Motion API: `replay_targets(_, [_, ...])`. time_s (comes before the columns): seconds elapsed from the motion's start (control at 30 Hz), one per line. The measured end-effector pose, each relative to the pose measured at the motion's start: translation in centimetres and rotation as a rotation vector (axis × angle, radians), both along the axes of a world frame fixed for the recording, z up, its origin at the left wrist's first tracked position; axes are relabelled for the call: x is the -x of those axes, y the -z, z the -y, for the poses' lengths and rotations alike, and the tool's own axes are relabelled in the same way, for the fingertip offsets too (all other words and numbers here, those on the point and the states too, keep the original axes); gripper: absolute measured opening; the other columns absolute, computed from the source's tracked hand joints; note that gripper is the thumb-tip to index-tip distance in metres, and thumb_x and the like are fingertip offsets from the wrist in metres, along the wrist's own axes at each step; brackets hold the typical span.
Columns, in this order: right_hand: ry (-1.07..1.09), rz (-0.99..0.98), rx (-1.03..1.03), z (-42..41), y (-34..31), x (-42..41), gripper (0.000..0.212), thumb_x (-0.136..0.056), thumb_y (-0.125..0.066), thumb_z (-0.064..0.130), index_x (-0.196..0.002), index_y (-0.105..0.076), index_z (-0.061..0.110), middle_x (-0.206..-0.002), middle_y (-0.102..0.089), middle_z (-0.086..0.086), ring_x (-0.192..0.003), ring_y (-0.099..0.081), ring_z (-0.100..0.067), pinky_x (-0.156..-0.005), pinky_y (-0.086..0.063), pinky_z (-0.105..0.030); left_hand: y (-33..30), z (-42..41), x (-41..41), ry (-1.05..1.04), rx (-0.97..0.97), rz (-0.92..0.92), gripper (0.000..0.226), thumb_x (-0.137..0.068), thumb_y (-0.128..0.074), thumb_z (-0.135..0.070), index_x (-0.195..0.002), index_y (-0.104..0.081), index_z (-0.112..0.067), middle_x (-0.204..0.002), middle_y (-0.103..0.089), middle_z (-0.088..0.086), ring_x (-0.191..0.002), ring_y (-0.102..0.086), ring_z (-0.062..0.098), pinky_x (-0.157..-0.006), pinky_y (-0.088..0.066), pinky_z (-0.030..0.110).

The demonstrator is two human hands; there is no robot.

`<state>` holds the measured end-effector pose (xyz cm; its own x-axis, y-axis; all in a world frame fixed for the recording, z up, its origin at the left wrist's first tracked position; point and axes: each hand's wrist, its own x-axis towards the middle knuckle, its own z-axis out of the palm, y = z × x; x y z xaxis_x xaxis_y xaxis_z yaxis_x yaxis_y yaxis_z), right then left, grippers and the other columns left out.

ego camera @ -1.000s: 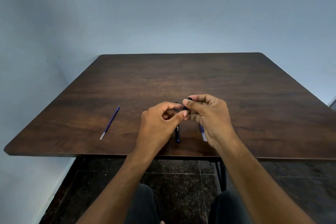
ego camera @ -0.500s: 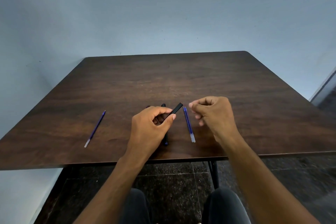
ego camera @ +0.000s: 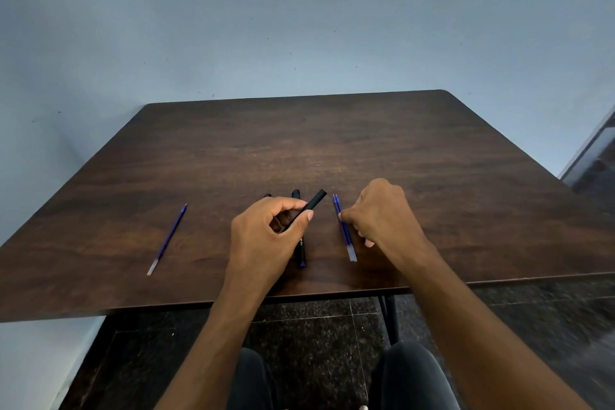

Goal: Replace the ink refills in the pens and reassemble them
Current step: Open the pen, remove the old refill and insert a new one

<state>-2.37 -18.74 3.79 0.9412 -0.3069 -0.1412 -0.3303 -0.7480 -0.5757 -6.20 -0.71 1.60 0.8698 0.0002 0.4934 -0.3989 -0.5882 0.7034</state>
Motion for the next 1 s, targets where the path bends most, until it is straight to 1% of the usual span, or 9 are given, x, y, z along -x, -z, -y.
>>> replay_targets(0.1, [-0.006, -0.044, 0.021, -0.1, -0.2, -0.2, 0.029, -0.083, -0.082, 0.035, -0.081, -0.070, 0.009, -0.085, -0.073, -0.008, -0.072, -0.073, -0.022, -0.071, -0.064, -0.037, 0.0, -0.1, 0.0, 0.011, -0.001, -0.005, 0.016, -0.084, -0.078, -0.029, -0.100, -0.075, -0.028, -0.088, -0.067, -0.021, -0.095, -0.061, -0.009, -0.076, -0.042, 0.001])
replay_targets(0.23, [-0.011, -0.023, 0.005, 0.0, -0.4, 0.1, 0.024, -0.084, -0.080, 0.026, -0.080, -0.069, 0.005, -0.083, -0.073, -0.012, -0.069, -0.074, -0.026, -0.069, -0.065, -0.041, 0.1, -0.1, 0.1, 0.020, 0.016, -0.022, 0.016, -0.083, -0.079, -0.028, -0.099, -0.076, -0.028, -0.085, -0.068, -0.020, -0.087, -0.063, -0.008, -0.071, -0.044, 0.002])
replay_targets(0.33, [-0.024, -0.010, 0.049, -0.4, -0.8, 0.3, 0.026, -0.085, -0.078, 0.022, -0.075, -0.059, 0.006, -0.083, -0.069, -0.014, -0.073, -0.074, -0.031, -0.069, -0.065, -0.044, 0.2, 0.0, 0.0, 0.020, 0.011, -0.022, 0.016, -0.083, -0.079, -0.028, -0.099, -0.076, -0.028, -0.084, -0.068, -0.020, -0.087, -0.063, -0.008, -0.071, -0.044, 0.002])
replay_targets(0.47, [-0.052, -0.017, 0.157, -1.2, -1.3, 0.1, 0.034, -0.084, -0.077, 0.020, -0.069, -0.048, 0.011, -0.082, -0.063, -0.011, -0.078, -0.072, -0.034, -0.067, -0.063, -0.041, 0.3, -0.1, -0.1, 0.022, 0.005, -0.021, 0.016, -0.083, -0.079, -0.028, -0.099, -0.076, -0.028, -0.085, -0.069, -0.019, -0.086, -0.062, -0.008, -0.072, -0.044, 0.003])
replay_targets(0.67, [-0.070, -0.092, 0.177, -1.7, -1.8, -0.1, 0.038, -0.080, -0.084, 0.029, -0.075, -0.051, 0.010, -0.100, -0.069, -0.014, -0.090, -0.073, -0.031, -0.073, -0.062, -0.040, 0.4, -0.2, -0.1, 0.023, 0.019, -0.028, 0.015, -0.082, -0.080, -0.029, -0.097, -0.076, -0.029, -0.085, -0.070, -0.018, -0.087, -0.064, -0.003, -0.071, -0.044, 0.003])
replay_targets(0.77, [-0.048, -0.116, 0.143, -1.5, -1.8, -0.1, 0.037, -0.080, -0.084, 0.032, -0.076, -0.056, 0.008, -0.097, -0.070, -0.014, -0.086, -0.074, -0.030, -0.077, -0.064, -0.043, 0.3, -0.1, -0.1, 0.025, 0.028, -0.044, 0.015, -0.082, -0.080, -0.029, -0.096, -0.075, -0.031, -0.084, -0.070, -0.018, -0.087, -0.063, -0.004, -0.071, -0.044, 0.002])
replay_targets(0.83, [-0.017, -0.096, 0.036, -0.9, -1.8, -0.1, 0.032, -0.081, -0.082, 0.030, -0.073, -0.062, 0.007, -0.084, -0.071, -0.014, -0.072, -0.073, -0.025, -0.065, -0.065, -0.039, 0.3, -0.1, -0.1, 0.026, 0.050, -0.050, 0.015, -0.082, -0.081, -0.027, -0.095, -0.075, -0.032, -0.083, -0.070, -0.016, -0.087, -0.064, -0.003, -0.072, -0.044, 0.002])
replay_targets(0.9, [0.025, -0.031, -0.156, 0.0, -1.7, 0.2, 0.029, -0.083, -0.080, 0.026, -0.070, -0.066, 0.004, -0.069, -0.069, -0.013, -0.053, -0.066, -0.019, -0.045, -0.057, -0.029, 0.3, -0.1, 0.0, 0.026, 0.057, -0.053, 0.014, -0.082, -0.081, -0.026, -0.094, -0.075, -0.031, -0.083, -0.071, -0.016, -0.087, -0.064, -0.003, -0.073, -0.044, 0.002])
replay_targets(1.0, [0.079, 0.085, -0.626, 1.1, -1.2, 0.8, 0.027, -0.089, -0.071, 0.013, -0.067, -0.060, 0.003, -0.064, -0.064, -0.016, -0.039, -0.053, -0.014, -0.036, -0.044, -0.022, 0.2, -0.1, -0.1, 0.026, 0.043, -0.061, 0.014, -0.082, -0.080, -0.027, -0.095, -0.075, -0.031, -0.085, -0.070, -0.018, -0.089, -0.063, -0.006, -0.075, -0.043, 0.000])
